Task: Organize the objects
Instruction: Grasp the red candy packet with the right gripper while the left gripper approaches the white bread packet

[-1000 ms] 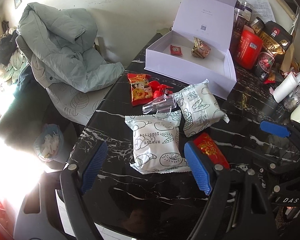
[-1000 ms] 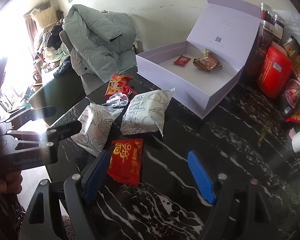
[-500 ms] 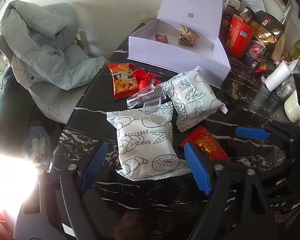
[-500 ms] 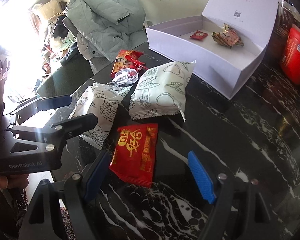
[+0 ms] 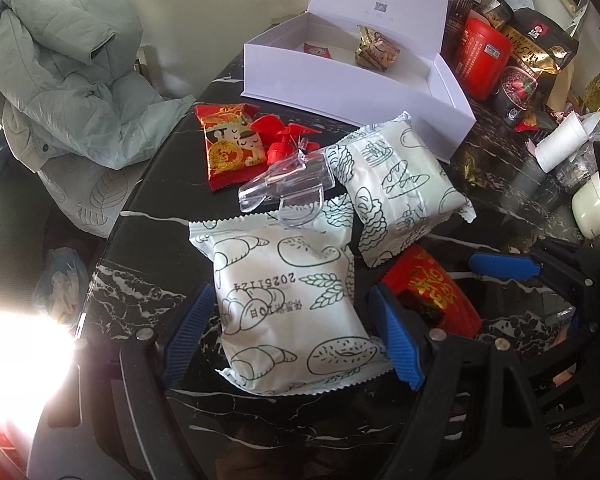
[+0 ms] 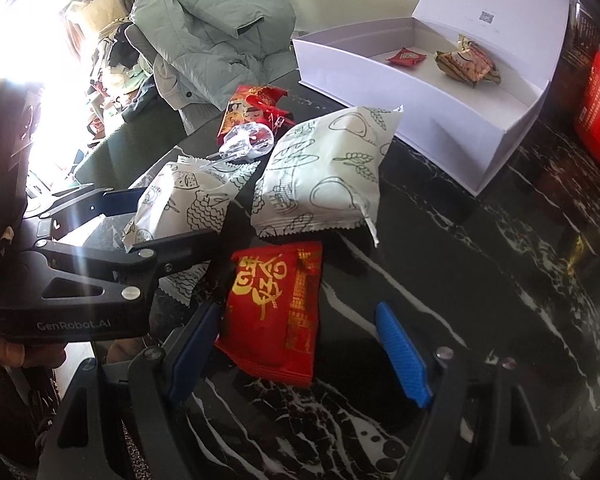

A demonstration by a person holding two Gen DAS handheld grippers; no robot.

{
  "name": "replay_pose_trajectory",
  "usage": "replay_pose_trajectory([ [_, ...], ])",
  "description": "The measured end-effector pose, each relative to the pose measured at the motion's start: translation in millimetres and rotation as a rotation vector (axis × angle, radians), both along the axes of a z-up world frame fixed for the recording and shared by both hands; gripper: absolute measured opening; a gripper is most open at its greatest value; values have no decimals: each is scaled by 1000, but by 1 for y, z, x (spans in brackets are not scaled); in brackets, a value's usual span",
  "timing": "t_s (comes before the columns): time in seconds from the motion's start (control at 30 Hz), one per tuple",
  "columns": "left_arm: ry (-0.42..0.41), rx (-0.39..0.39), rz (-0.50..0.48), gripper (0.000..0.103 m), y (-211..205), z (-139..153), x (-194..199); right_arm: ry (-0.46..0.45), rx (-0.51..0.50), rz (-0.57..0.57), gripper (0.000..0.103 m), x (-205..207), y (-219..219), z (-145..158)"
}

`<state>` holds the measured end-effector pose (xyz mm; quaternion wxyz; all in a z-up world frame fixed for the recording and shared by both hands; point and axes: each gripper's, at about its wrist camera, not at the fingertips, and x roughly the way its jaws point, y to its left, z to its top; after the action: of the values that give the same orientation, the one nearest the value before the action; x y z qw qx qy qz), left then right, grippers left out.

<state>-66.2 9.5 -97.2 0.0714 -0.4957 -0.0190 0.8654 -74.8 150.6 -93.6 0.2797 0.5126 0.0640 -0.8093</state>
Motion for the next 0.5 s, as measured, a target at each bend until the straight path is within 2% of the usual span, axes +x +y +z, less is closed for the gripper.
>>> replay_pose_trajectory([
  [0.13, -5, 17, -5, 79, -1, -3, -1, 6, -4, 5, 81, 1, 0, 0],
  [0.23, -10, 37, -7, 76, -2, -5, -1, 7, -16, 12, 77, 0, -1, 0],
  [0.33, -11, 43, -15, 71, -2, -4, 1, 20, -20, 25, 68, 2, -3, 1],
  [0.4, -12, 37, -17, 68, -2, -4, 2, 29, -18, 40, 54, 5, -5, 1],
  [0.47, -11, 35, -9, 65, -3, -4, 4, 33, -14, 48, 47, 6, -6, 2],
  [0.5, -11, 37, -6, 64, -4, -4, 5, 34, -14, 49, 47, 7, -5, 2],
])
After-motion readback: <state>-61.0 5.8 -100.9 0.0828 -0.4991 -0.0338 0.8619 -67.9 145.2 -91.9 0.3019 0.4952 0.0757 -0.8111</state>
